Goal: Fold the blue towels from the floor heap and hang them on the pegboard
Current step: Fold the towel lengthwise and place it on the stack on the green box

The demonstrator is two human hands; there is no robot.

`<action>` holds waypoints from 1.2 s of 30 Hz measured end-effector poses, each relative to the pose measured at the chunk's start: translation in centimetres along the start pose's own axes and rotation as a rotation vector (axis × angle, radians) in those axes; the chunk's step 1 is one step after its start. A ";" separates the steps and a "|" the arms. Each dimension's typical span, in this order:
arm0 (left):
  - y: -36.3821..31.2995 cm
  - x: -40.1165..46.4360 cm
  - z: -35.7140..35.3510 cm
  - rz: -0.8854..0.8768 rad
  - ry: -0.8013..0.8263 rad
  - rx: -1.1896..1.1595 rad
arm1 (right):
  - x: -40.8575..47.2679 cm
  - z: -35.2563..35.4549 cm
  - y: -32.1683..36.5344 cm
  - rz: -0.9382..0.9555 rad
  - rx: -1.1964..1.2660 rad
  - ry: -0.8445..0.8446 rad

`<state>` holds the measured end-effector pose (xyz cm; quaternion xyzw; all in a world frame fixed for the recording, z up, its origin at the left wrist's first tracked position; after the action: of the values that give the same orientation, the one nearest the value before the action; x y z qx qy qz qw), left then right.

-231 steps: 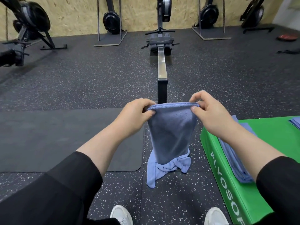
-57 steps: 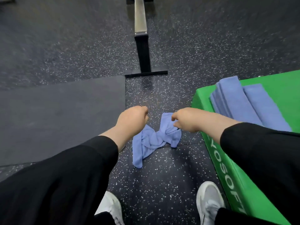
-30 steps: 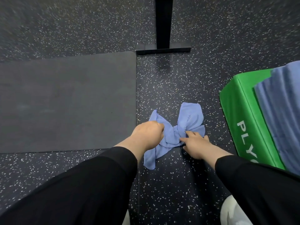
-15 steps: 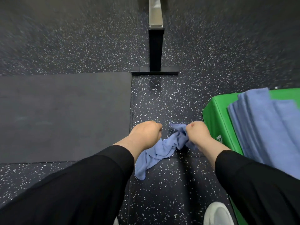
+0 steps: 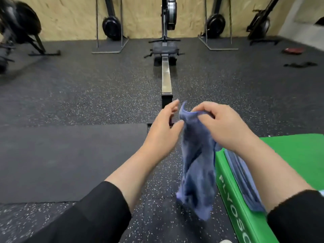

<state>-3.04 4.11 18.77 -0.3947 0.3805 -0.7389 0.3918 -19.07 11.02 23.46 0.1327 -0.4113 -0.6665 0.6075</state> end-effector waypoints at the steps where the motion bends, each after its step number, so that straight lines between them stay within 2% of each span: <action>1: -1.7 -0.8 0.9 -0.040 -0.001 -0.027 | -0.8 0.6 0.9 0.022 0.014 0.016; 4: -4.2 -3.3 1.8 -0.121 0.074 0.081 | -3.1 0.0 0.9 -0.003 0.048 0.035; 7: -3.2 -4.5 1.1 -0.033 0.171 0.117 | -3.9 -1.6 -0.3 -0.028 0.076 0.026; 15: -0.9 -2.1 2.2 0.066 0.039 0.146 | -3.2 -1.0 -4.2 -0.096 -0.022 0.072; 20: -0.8 -2.2 -0.2 0.107 0.329 0.191 | -2.1 -1.4 -3.7 -0.102 0.050 0.035; 21: -0.5 -2.1 -0.7 0.084 0.337 0.232 | -2.0 -1.6 -3.6 -0.112 0.079 0.036; 25: -0.1 -1.7 -1.0 0.036 0.266 0.304 | -1.7 -2.1 -3.7 -0.142 0.184 0.030; 30: 0.3 -0.5 0.8 0.214 -0.006 0.030 | -1.5 -1.9 -5.2 -0.219 0.087 0.083; 32: 0.6 -0.4 1.5 0.261 -0.045 -0.014 | -1.4 -1.7 -5.5 -0.238 0.126 0.012; 34: 1.1 -0.5 1.7 0.298 -0.055 0.030 | -1.4 -1.7 -5.2 -0.229 0.186 -0.070; 36: 1.4 -0.8 1.8 0.277 -0.030 0.178 | -1.3 -2.1 -4.9 -0.230 0.276 -0.099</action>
<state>-0.76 3.81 18.02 -0.3131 0.3583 -0.7027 0.5289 -20.83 11.04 18.25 0.2280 -0.5104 -0.6745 0.4823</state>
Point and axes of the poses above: each hand's wrist, its own x-axis towards the middle knuckle, its own z-axis out of the back of the hand, y = z × x, the point moved 1 cm from there along x, towards the middle knuckle, and after that the axes turned 4 degrees about -y, right-handed, at the moved point
